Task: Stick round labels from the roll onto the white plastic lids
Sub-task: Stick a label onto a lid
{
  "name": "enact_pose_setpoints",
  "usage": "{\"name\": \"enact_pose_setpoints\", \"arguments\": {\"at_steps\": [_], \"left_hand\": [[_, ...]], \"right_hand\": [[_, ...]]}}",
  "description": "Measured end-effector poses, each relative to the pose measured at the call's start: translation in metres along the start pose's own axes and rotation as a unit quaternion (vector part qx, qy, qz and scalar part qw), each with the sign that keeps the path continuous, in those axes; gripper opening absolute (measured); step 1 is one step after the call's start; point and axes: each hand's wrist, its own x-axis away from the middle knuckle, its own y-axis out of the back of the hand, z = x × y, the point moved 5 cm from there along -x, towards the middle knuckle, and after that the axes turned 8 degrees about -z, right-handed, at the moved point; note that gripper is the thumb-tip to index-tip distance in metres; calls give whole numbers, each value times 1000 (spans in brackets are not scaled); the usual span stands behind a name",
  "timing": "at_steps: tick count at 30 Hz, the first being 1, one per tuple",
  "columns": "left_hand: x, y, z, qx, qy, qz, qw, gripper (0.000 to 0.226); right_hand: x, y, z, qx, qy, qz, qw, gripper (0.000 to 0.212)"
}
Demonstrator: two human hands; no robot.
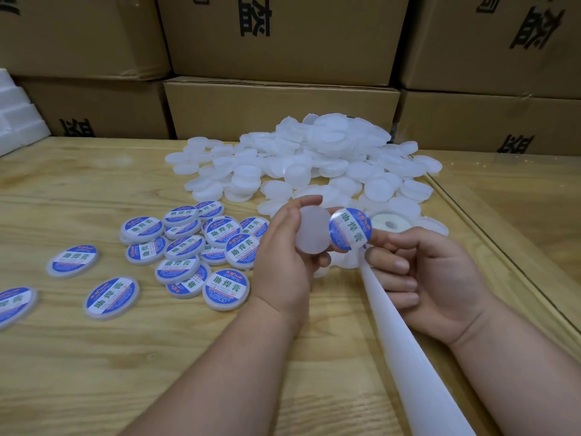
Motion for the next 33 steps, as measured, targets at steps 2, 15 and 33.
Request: {"name": "enact_pose_setpoints", "arguments": {"at_steps": [2, 15, 33], "left_hand": [[1, -1, 3, 0, 38, 0, 999, 38], [1, -7, 7, -14, 63, 74, 995, 38], [0, -5, 8, -41, 48, 65, 996, 44]], "right_hand": [[1, -2, -2, -6, -30, 27, 999, 54], [2, -2, -6, -1, -79, 77, 994, 66], [1, 0, -6, -9, -83, 80, 993, 65]]}}
